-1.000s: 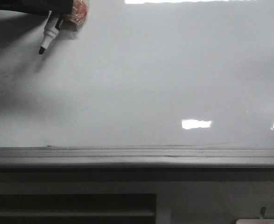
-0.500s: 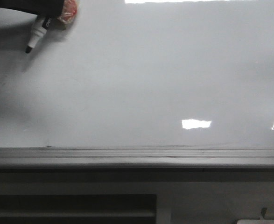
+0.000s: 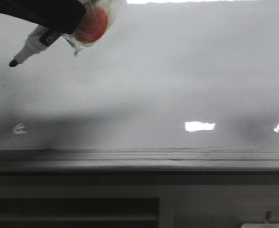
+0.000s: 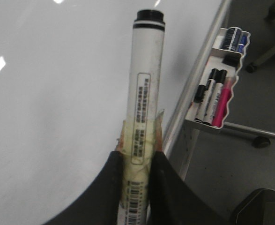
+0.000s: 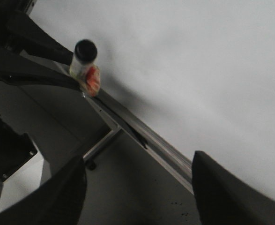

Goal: Write number 2 on whiteboard

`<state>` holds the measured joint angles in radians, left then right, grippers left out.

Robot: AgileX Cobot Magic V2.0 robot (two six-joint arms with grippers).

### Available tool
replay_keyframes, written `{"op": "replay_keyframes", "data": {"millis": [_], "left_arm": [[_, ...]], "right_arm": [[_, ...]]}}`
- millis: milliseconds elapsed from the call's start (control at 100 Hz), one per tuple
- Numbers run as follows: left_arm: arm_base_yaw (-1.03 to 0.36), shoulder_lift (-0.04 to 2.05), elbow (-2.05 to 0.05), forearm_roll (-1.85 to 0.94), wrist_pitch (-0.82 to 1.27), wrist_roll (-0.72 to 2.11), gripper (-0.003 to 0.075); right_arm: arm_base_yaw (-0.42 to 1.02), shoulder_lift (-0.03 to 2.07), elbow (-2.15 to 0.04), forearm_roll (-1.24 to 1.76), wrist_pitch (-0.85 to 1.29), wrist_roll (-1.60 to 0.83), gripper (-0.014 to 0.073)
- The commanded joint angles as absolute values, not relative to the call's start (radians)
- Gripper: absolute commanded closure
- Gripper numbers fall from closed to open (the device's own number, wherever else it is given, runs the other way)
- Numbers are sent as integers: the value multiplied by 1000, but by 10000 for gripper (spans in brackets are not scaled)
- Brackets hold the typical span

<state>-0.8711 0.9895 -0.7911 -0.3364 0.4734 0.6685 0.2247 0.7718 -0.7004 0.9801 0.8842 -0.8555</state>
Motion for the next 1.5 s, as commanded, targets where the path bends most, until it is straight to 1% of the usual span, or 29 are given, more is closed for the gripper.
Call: {"op": "replay_keyframes", "data": {"millis": [0,240,480,730,970,1020,1150,1190,1490], "left_arm": [[-905,972,-837,-348,446,684,741],[-956,1017,-845,-363,447,684,741],[-974,1080,-893,-372,418,684,741],[-975,1121,-933,-374,409,704,741],[-975,1139,-947,-377,407,710,741],[-975,1142,-947,-375,404,710,740],[-975,1142,-947,-375,401,716,741],[-975,1142,-947,-375,401,722,741],[-975,1142,-947,-375,397,734,740]], "right_arm": [[229,839,-781,1089,921,-917,161],[229,972,-901,1167,1016,-962,161],[233,1042,-920,1170,1106,-964,161],[271,1051,-920,1172,1076,-977,161],[271,1083,-925,1174,1073,-988,162],[271,1093,-925,1176,1078,-999,175],[271,1115,-925,1189,1082,-1016,272],[271,1119,-925,1192,1090,-1018,286],[275,1156,-927,1206,1113,-1037,286]]}}
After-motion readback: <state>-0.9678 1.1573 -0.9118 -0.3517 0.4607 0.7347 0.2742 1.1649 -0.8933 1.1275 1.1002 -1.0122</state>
